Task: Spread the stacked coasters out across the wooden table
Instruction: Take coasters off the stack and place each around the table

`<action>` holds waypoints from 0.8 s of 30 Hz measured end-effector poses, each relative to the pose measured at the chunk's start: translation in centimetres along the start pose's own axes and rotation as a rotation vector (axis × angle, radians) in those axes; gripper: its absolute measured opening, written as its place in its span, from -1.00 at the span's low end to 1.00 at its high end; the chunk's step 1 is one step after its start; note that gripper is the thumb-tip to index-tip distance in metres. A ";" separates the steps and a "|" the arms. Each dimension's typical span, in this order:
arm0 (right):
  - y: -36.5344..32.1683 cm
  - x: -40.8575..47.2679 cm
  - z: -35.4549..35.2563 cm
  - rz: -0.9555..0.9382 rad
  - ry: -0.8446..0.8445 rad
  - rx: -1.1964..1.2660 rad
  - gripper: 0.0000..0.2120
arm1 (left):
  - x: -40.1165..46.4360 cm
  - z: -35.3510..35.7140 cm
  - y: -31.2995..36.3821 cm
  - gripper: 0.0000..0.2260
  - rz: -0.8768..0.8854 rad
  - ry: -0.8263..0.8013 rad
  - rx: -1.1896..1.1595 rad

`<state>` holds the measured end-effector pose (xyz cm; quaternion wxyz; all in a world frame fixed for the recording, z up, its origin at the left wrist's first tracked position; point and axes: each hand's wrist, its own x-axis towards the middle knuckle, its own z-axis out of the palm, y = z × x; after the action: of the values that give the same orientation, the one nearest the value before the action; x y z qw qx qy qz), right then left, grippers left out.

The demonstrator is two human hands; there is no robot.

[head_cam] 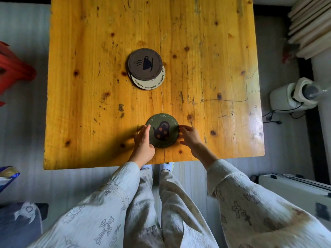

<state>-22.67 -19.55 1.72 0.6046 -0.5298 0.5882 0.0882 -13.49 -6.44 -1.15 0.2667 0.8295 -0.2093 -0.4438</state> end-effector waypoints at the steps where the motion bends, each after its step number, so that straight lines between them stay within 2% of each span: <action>1: 0.1 -0.1 0.0 0.004 0.003 0.004 -0.67 | -0.3 0.1 0.0 -0.36 -0.007 -0.009 -0.017; 12: 1.5 -1.3 -0.1 0.048 0.006 0.041 -0.68 | -2.4 0.0 -0.5 -0.37 -0.044 -0.181 -0.040; 24: 2.8 -2.2 -0.2 0.080 -0.009 0.052 -0.68 | -4.5 0.5 -0.5 -0.40 -0.086 -0.210 -0.023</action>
<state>-25.47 -17.40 2.02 0.6169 -0.4897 0.6081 0.0995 -16.23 -3.53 1.09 0.2335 0.7834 -0.1952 -0.5419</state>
